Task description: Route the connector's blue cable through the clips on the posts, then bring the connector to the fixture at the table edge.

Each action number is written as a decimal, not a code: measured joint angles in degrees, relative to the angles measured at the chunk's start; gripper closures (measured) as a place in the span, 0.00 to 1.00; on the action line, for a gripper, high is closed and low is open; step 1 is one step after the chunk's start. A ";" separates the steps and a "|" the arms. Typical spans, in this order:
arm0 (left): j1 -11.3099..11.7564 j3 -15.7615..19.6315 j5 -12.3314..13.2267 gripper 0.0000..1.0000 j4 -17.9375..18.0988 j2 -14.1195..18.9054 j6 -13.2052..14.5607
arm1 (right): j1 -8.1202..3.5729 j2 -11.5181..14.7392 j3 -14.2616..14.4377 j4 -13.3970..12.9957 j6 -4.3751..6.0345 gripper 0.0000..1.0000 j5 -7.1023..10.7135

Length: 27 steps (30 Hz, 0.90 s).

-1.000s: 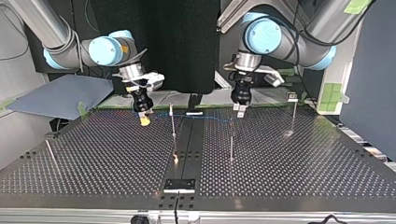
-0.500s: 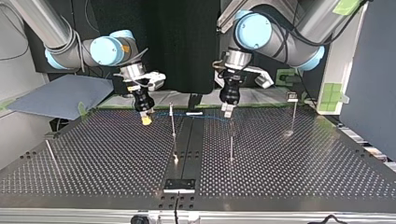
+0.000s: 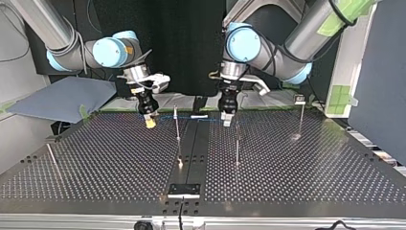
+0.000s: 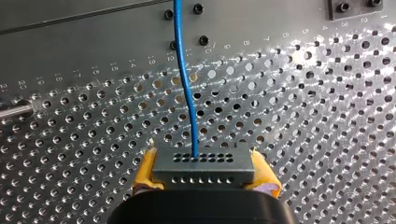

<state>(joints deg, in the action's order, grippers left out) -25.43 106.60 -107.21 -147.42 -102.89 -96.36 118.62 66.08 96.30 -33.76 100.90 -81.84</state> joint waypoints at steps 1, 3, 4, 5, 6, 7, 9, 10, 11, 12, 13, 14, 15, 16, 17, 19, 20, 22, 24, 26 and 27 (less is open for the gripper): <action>-0.05 -0.44 -0.47 0.00 -0.22 -0.48 0.21 | 0.00 0.00 0.00 -0.02 -0.03 1.00 0.00; -0.15 -1.11 -1.20 0.00 -0.55 -1.20 0.68 | 0.00 -0.03 0.00 -0.04 -0.06 1.00 0.00; -0.25 -1.56 -1.71 0.00 -0.65 -1.71 1.00 | 0.00 -0.04 0.00 -0.03 -0.08 1.00 0.00; -0.33 -1.89 -2.10 0.00 -0.63 -2.10 1.18 | 0.01 -0.06 0.00 -0.03 -0.11 1.00 0.00; -0.41 -2.23 -2.51 0.00 -0.54 -2.49 1.31 | 0.03 -0.08 0.00 -0.02 -0.12 1.00 0.00; -0.50 -2.67 -3.08 0.00 -0.37 -2.91 1.43 | 0.04 -0.09 0.00 -0.02 -0.13 1.00 0.00; -0.60 -3.14 -3.96 0.00 -0.17 -3.30 1.53 | 0.06 -0.09 0.01 -0.01 -0.15 1.00 0.00; -0.64 -3.33 -4.52 0.00 -0.10 -3.45 1.57 | 0.06 -0.09 0.01 -0.01 -0.15 1.00 0.00; -0.67 -3.44 -4.94 0.00 -0.06 -3.52 1.58 | 0.07 -0.09 0.01 0.00 -0.17 1.00 0.00; -0.72 -3.59 -5.36 0.00 -0.09 -3.57 1.63 | 0.07 -0.10 0.02 0.00 -0.19 1.00 0.00; -0.89 -3.90 -5.79 0.00 -0.23 -3.61 1.79 | 0.07 -0.11 0.01 0.00 -0.22 1.00 0.00; -1.03 -4.19 -6.02 0.00 -0.43 -3.63 1.95 | 0.07 -0.13 0.02 0.00 -0.24 1.00 0.00; -1.17 -4.50 -6.20 0.00 -0.66 -3.64 2.09 | 0.07 -0.14 0.01 0.00 -0.25 1.00 0.00; -1.34 -4.96 -6.35 0.00 -0.93 -3.64 2.24 | 0.08 -0.13 0.01 0.00 -0.26 1.00 0.00; -1.47 -5.28 -6.42 0.00 -1.09 -3.64 2.32 | 0.08 -0.13 0.01 0.00 -0.28 1.00 0.00; -1.75 -5.77 -6.37 0.00 -1.32 -3.64 2.46 | 0.08 -0.13 0.01 0.00 -0.31 1.00 0.00; -1.88 -5.89 -6.28 0.00 -1.37 -3.65 2.52 | 0.08 -0.13 0.01 0.00 -0.30 1.00 0.00; -2.18 -6.02 -6.08 0.00 -1.39 -3.69 2.60 | 0.08 -0.13 0.00 0.00 -0.29 1.00 0.00; -2.43 -6.08 -6.05 0.00 -1.36 -3.70 2.60 | 0.08 -0.15 0.00 0.00 -0.27 1.00 0.00; -2.63 -6.10 -6.11 0.00 -1.33 -3.80 2.60 | 0.08 -0.13 0.00 0.00 -0.27 1.00 0.00; -2.69 -6.11 -6.14 0.00 -1.32 -3.87 2.60 | 0.08 -0.13 0.00 0.00 -0.27 1.00 0.00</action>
<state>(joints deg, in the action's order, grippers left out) -28.12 100.49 -113.35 -148.74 -106.76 -93.76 118.70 65.95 96.30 -33.76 100.64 -81.84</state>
